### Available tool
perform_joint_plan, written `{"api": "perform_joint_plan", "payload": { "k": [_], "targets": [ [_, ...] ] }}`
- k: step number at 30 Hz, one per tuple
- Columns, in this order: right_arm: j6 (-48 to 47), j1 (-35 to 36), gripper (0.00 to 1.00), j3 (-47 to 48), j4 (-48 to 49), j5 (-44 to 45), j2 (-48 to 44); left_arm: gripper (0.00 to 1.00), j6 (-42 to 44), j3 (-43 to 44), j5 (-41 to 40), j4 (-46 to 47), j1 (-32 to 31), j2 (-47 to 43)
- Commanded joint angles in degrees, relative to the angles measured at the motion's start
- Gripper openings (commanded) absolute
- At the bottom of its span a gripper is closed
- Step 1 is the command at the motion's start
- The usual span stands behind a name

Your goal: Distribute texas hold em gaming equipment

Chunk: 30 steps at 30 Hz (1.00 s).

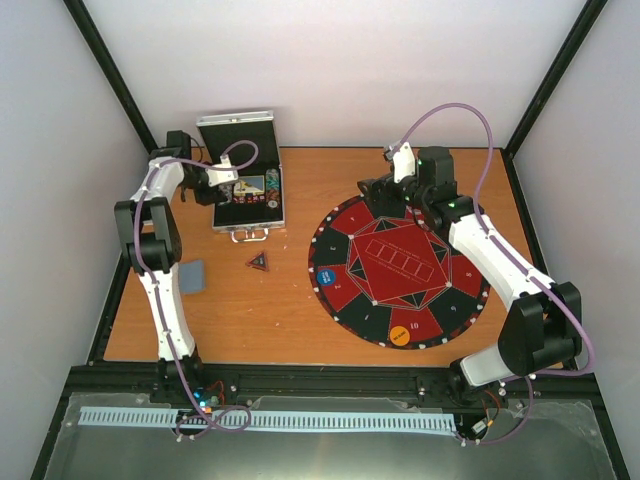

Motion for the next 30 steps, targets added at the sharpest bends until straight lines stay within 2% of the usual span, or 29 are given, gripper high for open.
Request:
{"api": "perform_joint_plan", "payload": {
  "k": [1,8,12,23,30],
  "targets": [
    [-0.85,0.15,1.00,1.60,-0.16,0.00,0.19,0.58,1.09,2.36,1.13,-1.70,-0.25,2.23],
    [-0.82,0.09,1.00,2.21,-0.29,-0.33,0.83,0.59,1.93,2.89,2.77,-6.22,-0.24,1.72],
    [-0.96,0.14,1.00,2.98,-0.58,-0.82,1.37,0.62,1.20,2.05,0.65,-3.95,-0.24,2.30],
    [-1.18,0.10,1.00,3.61,-1.30,-0.52,1.59,0.60,0.80,3.59,0.77,-3.91,-0.24,4.02],
    [-1.35,0.11,1.00,3.88,-1.56,-0.57,1.88,0.52,-0.37,3.77,0.22,-1.42,-0.32,5.41]
  ]
}}
